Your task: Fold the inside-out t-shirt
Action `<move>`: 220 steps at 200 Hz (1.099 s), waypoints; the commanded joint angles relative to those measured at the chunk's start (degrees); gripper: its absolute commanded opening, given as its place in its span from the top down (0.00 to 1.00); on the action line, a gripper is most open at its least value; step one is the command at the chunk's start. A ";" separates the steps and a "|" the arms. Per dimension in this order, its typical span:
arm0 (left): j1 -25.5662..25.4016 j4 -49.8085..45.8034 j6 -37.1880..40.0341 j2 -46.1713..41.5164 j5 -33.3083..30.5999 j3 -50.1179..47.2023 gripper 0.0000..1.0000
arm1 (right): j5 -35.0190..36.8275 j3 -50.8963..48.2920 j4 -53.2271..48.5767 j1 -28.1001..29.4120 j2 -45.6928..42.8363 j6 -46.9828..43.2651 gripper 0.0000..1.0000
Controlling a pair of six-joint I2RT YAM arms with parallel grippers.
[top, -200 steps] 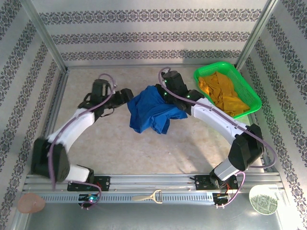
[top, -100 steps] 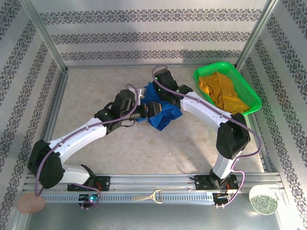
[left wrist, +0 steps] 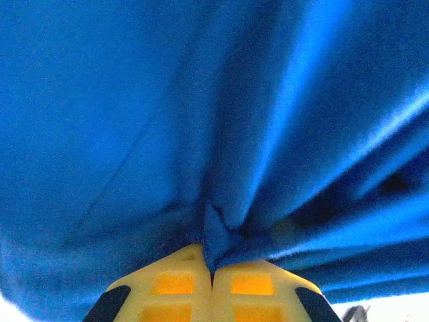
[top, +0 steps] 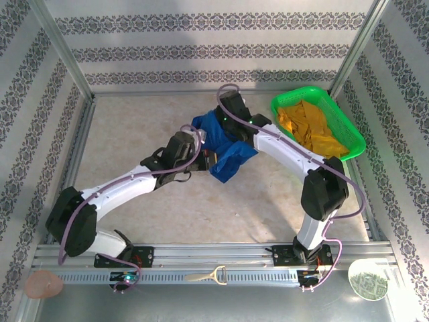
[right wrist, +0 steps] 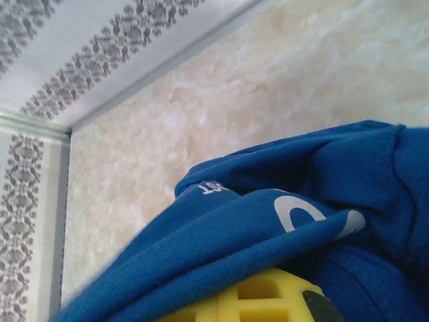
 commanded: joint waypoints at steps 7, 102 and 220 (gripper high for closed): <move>0.21 -7.01 4.60 -4.17 -0.58 -9.98 1.00 | -1.38 6.91 1.50 -3.03 0.64 0.17 1.00; 20.79 -17.38 12.10 -10.36 -2.67 -12.18 0.48 | -4.68 4.63 0.63 -3.66 -6.00 -2.64 1.00; 10.07 -2.68 8.81 1.03 2.35 13.14 0.14 | -8.71 0.25 1.79 0.43 -15.30 -2.28 1.00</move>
